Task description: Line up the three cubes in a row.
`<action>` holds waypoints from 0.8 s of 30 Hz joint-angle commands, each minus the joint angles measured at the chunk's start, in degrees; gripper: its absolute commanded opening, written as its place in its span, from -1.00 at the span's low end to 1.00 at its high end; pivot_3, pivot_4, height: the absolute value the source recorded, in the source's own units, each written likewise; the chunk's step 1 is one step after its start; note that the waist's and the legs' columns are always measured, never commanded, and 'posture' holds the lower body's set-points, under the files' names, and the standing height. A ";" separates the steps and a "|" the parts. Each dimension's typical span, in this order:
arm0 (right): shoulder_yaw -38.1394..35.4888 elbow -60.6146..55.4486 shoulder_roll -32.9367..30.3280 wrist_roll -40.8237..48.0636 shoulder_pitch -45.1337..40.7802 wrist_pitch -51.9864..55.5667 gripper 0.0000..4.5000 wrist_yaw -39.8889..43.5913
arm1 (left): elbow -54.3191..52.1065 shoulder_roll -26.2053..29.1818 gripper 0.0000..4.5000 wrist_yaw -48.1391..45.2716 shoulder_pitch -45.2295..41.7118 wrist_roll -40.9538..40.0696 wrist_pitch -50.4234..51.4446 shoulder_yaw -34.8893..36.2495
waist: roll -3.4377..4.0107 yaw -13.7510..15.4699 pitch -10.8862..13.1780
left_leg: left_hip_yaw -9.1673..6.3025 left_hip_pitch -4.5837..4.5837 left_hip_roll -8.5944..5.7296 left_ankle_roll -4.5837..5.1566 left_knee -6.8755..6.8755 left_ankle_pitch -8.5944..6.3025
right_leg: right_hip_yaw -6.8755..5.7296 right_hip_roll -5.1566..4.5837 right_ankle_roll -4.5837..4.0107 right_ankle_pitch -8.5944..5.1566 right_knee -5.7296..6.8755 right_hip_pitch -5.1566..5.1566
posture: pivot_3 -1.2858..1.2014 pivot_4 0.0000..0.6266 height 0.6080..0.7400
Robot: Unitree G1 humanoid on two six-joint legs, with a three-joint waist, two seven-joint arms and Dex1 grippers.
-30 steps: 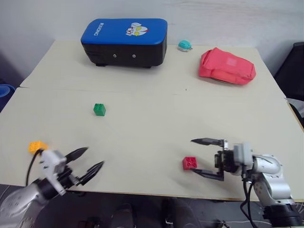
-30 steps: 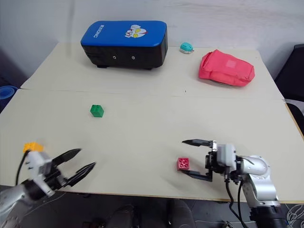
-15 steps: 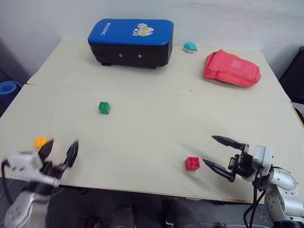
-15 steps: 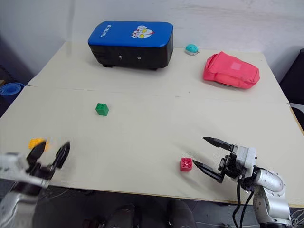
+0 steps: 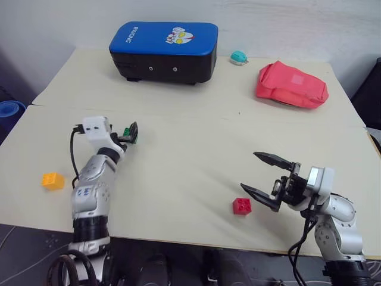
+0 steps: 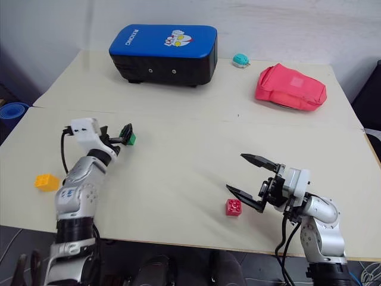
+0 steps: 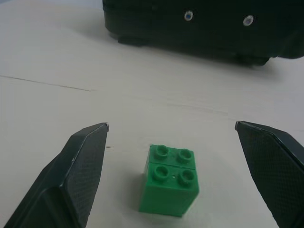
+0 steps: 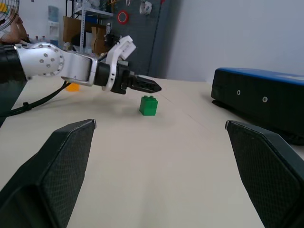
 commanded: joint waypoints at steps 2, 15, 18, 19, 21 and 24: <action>0.08 -1.96 0.29 -0.44 0.26 -0.80 0.99 -1.11 | 4.64 -1.21 1.00 -0.30 -2.51 2.77 -1.97 -2.16 | -0.01 -0.09 0.01 | 0.01 0.00 0.00 0.00 0.00 0.00 | 0.01 0.00 0.01 0.00 0.01 -0.01 | 0.03 -0.52 1.00; 0.45 1.16 1.19 -1.22 3.98 -4.63 1.00 -0.02 | 7.57 0.20 -0.07 -2.75 -2.12 7.01 -3.85 -4.18 | -0.02 -0.05 0.01 | 0.00 0.05 0.00 -0.07 0.02 0.06 | 0.01 -0.01 0.00 0.00 0.17 0.00 | 0.03 -0.52 1.00; 0.33 2.32 0.96 -1.26 4.60 -6.00 1.00 0.84 | 6.01 1.30 -0.32 -6.58 -0.97 5.92 -5.79 -3.95 | -0.02 -0.10 0.01 | 0.00 0.06 0.00 -0.07 0.02 0.07 | 0.00 -0.01 0.00 0.00 0.17 0.00 | 0.03 -0.52 1.00; 0.29 2.33 0.32 -1.19 5.08 -5.88 1.00 1.43 | 5.41 2.43 -0.32 -10.60 -0.44 5.35 -9.03 -4.23 | -0.02 -0.15 0.01 | 0.00 0.06 0.01 -0.08 0.01 0.07 | 0.01 -0.01 0.00 0.00 0.17 -0.01 | 0.03 -0.52 1.00; 0.18 2.12 -0.67 -1.06 5.83 -5.82 1.00 2.36 | 4.73 4.20 -0.32 -16.87 0.32 4.76 -13.29 -5.08 | -0.02 -0.18 0.01 | 0.01 0.06 0.03 -0.09 0.00 0.08 | 0.01 0.00 0.00 0.00 0.17 -0.02 | 0.03 -0.52 1.00; -0.98 -0.32 -2.77 0.53 8.22 -5.67 1.00 4.38 | 2.37 7.41 -0.32 -30.68 1.67 0.14 -14.67 -6.50 | -0.02 -0.09 0.01 | 0.01 0.06 0.02 -0.11 0.01 0.09 | 0.00 0.00 -0.01 0.00 0.17 -0.02 | 0.03 -0.52 1.00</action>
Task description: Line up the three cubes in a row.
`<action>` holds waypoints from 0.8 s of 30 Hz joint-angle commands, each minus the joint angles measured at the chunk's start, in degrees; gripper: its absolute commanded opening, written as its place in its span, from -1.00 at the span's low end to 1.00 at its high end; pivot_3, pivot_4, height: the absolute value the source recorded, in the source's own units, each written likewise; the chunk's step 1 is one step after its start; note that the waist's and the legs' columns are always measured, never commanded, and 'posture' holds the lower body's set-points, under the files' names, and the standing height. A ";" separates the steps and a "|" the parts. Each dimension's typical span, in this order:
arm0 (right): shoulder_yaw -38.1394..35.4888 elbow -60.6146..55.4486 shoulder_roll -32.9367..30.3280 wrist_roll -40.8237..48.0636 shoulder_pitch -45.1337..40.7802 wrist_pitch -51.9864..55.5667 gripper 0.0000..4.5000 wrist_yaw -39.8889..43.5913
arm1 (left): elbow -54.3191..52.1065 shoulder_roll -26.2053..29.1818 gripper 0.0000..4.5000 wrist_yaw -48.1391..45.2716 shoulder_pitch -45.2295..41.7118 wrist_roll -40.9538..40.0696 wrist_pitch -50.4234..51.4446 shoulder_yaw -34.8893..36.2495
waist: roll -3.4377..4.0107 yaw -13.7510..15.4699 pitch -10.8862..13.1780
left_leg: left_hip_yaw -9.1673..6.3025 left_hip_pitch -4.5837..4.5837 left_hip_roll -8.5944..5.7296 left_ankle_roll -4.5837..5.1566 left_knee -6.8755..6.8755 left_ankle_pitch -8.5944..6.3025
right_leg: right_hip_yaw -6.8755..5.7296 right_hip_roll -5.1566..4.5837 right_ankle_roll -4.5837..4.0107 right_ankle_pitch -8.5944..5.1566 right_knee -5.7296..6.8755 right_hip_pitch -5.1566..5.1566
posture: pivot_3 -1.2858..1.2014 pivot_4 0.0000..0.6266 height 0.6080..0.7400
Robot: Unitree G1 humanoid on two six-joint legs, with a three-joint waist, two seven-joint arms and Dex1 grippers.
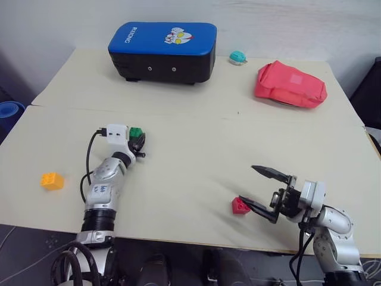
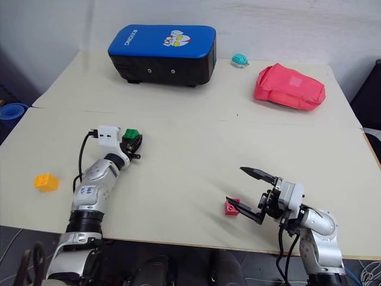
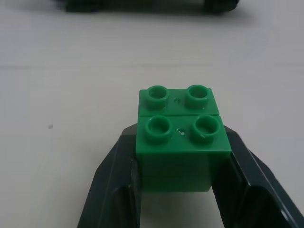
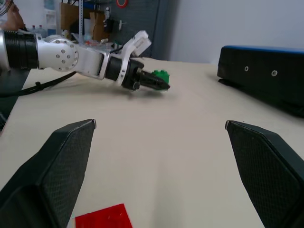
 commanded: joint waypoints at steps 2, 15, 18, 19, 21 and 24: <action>-4.34 -7.11 -5.52 4.49 5.37 1.10 1.00 4.09 | -10.26 7.96 -0.32 -31.96 2.07 -13.31 0.05 -2.91 | 0.01 0.04 0.00 | 0.01 0.00 -0.02 0.00 -0.01 0.00 | 0.01 -0.01 0.00 0.00 -0.01 0.02 | 0.03 -0.52 1.00; -15.49 -6.24 -12.21 4.67 18.34 0.47 1.00 7.77 | -13.13 8.24 -0.32 -55.88 1.82 -1.24 -6.13 -29.71 | 0.11 -0.14 -0.04 | 0.00 0.03 -0.04 0.25 0.03 -0.16 | 0.13 0.05 -0.01 -0.01 -0.14 0.12 | 0.03 -0.52 1.00; -15.15 -8.72 -11.98 4.95 19.07 1.68 1.00 5.94 | -10.66 6.27 -0.32 -54.77 0.66 0.67 -5.90 -30.98 | 0.11 -0.34 -0.05 | 0.01 0.10 -0.01 0.27 0.02 -0.15 | 0.16 0.10 -0.01 -0.01 -0.05 0.12 | 0.03 -0.52 1.00; -14.75 -9.82 -11.91 5.10 19.13 2.30 1.00 5.37 | -9.29 5.52 -0.32 -54.10 0.05 1.48 -6.09 -31.24 | 0.11 -0.25 -0.05 | 0.00 0.11 -0.01 0.28 0.03 -0.14 | 0.15 0.10 -0.01 -0.01 -0.01 0.13 | 0.03 -0.52 1.00; -13.95 -12.05 -11.75 5.26 18.74 3.62 1.00 3.93 | -7.21 4.78 -0.32 -53.67 -0.89 2.86 -6.43 -31.73 | 0.11 -0.13 -0.05 | -0.05 0.11 -0.03 0.34 0.03 -0.12 | 0.15 0.10 -0.01 -0.01 0.02 0.12 | 0.03 -0.52 1.00; -13.14 -14.55 -11.33 5.35 17.36 5.32 1.00 1.70 | -6.33 4.69 -0.32 -53.96 -1.14 3.70 -6.69 -32.01 | 0.11 -0.09 -0.04 | -0.06 0.08 -0.03 0.33 0.02 -0.12 | 0.14 0.09 -0.01 -0.01 -0.01 0.12 | 0.03 -0.52 1.00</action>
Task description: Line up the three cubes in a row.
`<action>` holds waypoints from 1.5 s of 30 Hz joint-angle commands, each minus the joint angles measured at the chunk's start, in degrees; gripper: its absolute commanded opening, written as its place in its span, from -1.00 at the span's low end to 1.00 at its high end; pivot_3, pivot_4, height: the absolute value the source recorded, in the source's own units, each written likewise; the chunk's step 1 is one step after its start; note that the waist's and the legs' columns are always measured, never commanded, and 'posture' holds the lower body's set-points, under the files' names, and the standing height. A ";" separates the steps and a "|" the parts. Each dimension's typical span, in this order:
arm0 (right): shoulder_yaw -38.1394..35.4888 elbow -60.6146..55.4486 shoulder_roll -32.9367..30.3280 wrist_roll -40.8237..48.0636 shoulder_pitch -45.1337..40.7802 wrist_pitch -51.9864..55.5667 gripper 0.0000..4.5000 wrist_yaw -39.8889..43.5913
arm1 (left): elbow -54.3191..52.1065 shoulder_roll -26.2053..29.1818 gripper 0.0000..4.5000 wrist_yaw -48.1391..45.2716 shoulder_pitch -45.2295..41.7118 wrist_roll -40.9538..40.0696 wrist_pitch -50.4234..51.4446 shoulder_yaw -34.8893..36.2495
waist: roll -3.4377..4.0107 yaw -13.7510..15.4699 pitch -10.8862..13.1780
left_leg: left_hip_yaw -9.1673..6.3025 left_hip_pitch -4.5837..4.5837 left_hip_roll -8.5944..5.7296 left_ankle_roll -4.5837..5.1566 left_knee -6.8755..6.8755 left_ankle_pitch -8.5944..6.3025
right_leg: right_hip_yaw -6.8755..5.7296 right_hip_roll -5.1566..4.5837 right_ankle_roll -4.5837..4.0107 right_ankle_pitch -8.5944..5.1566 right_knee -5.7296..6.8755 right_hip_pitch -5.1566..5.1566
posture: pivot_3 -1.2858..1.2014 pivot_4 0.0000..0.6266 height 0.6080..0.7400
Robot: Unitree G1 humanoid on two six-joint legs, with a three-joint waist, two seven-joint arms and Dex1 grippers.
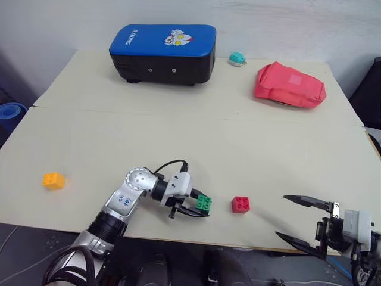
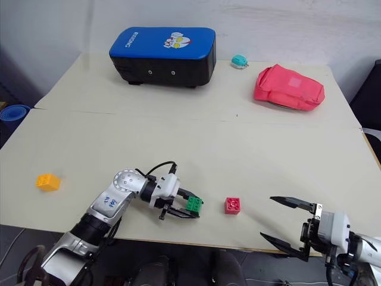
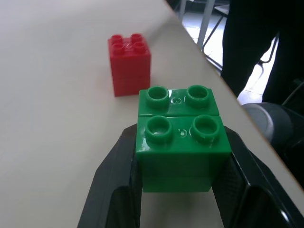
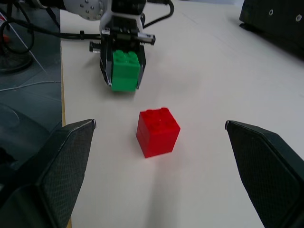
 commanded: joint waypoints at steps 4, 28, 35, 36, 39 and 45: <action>0.24 -4.85 0.72 1.32 -0.60 2.41 1.00 -2.62 | 0.81 0.23 -0.32 -0.30 -0.19 3.26 -2.32 -1.72 | 0.00 0.13 0.00 | 0.00 -0.05 0.00 -0.17 0.00 0.09 | -0.02 -0.01 0.01 -0.01 -0.06 -0.02 | 0.03 -0.52 1.00; 0.27 -3.71 2.19 -0.56 -0.96 1.97 1.00 -2.59 | -0.86 -2.62 -0.01 4.38 1.73 5.89 5.18 -4.71 | 0.02 0.40 -0.02 | -0.03 -0.03 -0.08 0.12 0.11 -0.01 | -0.04 -0.13 0.12 0.05 -0.08 0.10 | 0.03 -0.52 1.00; 1.03 -2.50 2.89 -1.42 -1.48 0.85 1.00 -2.11 | -4.61 -0.36 0.86 4.99 3.27 4.31 3.81 -1.09 | 0.03 0.26 -0.02 | -0.02 -0.03 -0.09 0.16 0.16 -0.02 | -0.03 -0.15 0.12 0.05 -0.06 0.12 | 0.03 -0.52 1.00; 1.17 -2.35 2.99 -1.53 -1.45 0.64 1.00 -2.04 | -5.54 0.62 0.97 5.03 3.96 3.64 4.04 0.02 | 0.03 0.19 -0.02 | -0.03 -0.03 -0.08 0.16 0.15 -0.02 | -0.03 -0.15 0.12 0.05 -0.05 0.11 | 0.03 -0.52 1.00; 1.60 -1.62 3.20 -1.71 -1.47 0.22 1.00 -1.66 | -7.96 3.32 0.97 5.48 6.32 1.34 1.86 4.21 | 0.03 -0.24 -0.02 | -0.02 0.00 -0.06 0.15 0.11 -0.02 | -0.02 -0.13 0.09 0.04 0.00 0.08 | 0.03 -0.52 1.00; 2.71 0.31 3.56 -1.53 -2.12 -0.77 1.00 -0.19 | -10.48 3.84 0.97 6.64 11.15 -6.89 -8.74 16.18 | 0.04 -0.26 -0.02 | -0.03 0.02 0.00 0.11 0.03 0.00 | -0.05 -0.13 -0.01 -0.02 0.10 0.01 | 0.03 -0.52 1.00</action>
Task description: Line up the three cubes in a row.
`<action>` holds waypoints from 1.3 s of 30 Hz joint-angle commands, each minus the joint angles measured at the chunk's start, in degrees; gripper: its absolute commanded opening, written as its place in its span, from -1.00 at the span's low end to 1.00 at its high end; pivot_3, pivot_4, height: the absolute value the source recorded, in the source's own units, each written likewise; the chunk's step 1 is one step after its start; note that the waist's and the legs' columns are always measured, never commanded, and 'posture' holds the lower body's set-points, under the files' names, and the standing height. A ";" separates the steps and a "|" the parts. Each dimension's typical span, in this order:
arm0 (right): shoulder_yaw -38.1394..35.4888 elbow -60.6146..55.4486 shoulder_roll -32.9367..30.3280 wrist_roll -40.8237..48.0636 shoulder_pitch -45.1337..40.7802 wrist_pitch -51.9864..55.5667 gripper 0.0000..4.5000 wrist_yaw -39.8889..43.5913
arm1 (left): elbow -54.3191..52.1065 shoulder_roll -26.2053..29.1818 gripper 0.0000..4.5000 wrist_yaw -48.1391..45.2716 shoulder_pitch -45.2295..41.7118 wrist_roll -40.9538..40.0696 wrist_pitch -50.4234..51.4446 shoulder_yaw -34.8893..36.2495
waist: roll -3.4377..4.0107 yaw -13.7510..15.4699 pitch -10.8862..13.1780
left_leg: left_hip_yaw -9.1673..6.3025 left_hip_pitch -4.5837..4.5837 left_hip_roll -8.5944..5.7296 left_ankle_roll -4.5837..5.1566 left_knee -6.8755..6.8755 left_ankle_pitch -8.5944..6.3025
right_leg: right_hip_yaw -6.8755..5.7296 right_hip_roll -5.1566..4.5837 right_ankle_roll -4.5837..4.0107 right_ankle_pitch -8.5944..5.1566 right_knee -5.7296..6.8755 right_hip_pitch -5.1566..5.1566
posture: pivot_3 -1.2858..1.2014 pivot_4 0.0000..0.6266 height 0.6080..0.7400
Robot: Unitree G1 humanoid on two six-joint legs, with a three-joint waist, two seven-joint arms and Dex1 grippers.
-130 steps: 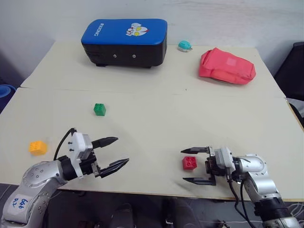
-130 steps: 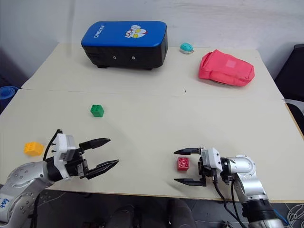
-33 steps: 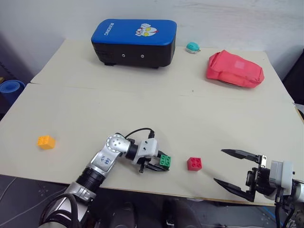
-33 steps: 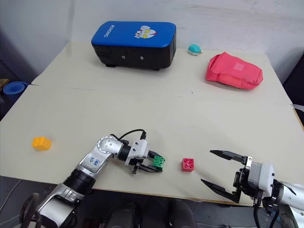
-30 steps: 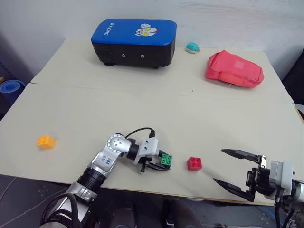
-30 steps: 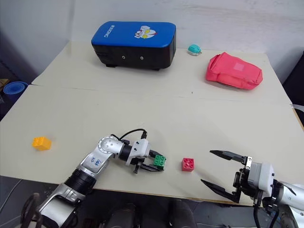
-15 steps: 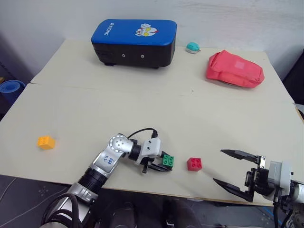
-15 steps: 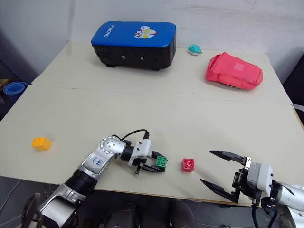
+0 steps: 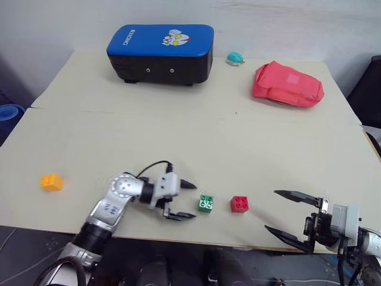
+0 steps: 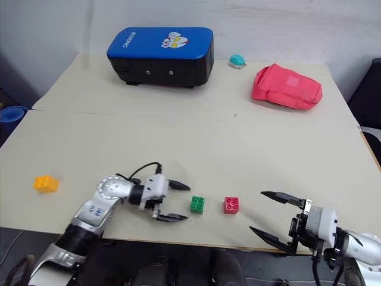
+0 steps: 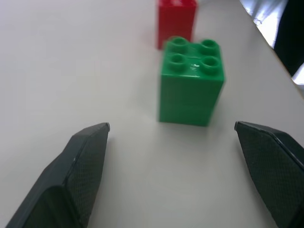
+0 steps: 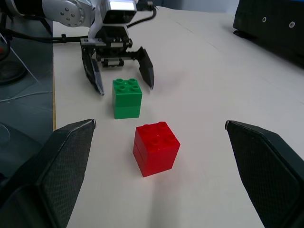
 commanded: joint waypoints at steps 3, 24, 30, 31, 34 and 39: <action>1.12 1.33 0.31 0.68 -1.84 -2.62 1.00 2.70 | -10.37 1.19 0.97 2.63 4.97 -12.76 -1.09 12.70 | -0.01 0.19 0.01 | 0.00 -0.01 0.01 0.00 -0.01 -0.01 | 0.00 -0.02 0.00 0.00 -0.03 0.01 | 0.03 -0.52 1.00; 9.30 4.88 3.30 2.30 -15.03 -0.76 1.00 5.31 | -16.16 -19.56 0.99 38.77 50.87 -27.03 1.83 62.84 | -0.40 -0.49 0.03 | -0.05 -0.02 0.03 0.17 -0.07 -0.28 | -0.07 -0.08 -0.05 -0.02 -0.29 0.06 | 0.03 -0.52 1.00; 9.21 6.66 3.27 2.00 -15.57 -1.60 1.00 6.64 | -19.17 -14.10 0.99 41.69 44.72 -27.51 4.92 58.74 | -0.41 0.14 0.02 | -0.05 -0.02 0.03 0.18 -0.10 -0.31 | -0.07 -0.08 -0.13 -0.05 -0.31 0.04 | 0.03 -0.52 1.00; 9.39 6.74 3.45 1.83 -15.44 -1.81 1.00 6.72 | -18.83 -12.14 0.99 42.54 42.94 -26.54 5.97 57.84 | -0.41 0.38 0.02 | -0.06 -0.01 0.04 0.18 -0.10 -0.31 | -0.10 -0.06 -0.14 -0.06 -0.28 0.04 | 0.03 -0.52 1.00; 10.03 6.60 4.07 1.30 -15.10 -2.33 1.00 6.58 | -14.97 -7.46 0.99 47.21 36.88 -24.63 9.59 56.65 | -0.39 0.34 0.01 | -0.07 0.00 0.07 0.13 -0.12 -0.29 | -0.12 -0.05 -0.16 -0.06 -0.21 0.04 | 0.03 -0.52 1.00; 10.75 6.73 5.08 0.28 -14.79 -3.88 1.00 6.20 | -6.67 -1.97 0.99 50.82 28.77 -22.11 15.83 52.85 | -0.36 -0.67 0.00 | 0.00 0.01 0.07 0.12 -0.13 -0.30 | -0.08 -0.06 -0.13 -0.05 -0.21 0.03 | 0.03 -0.52 1.00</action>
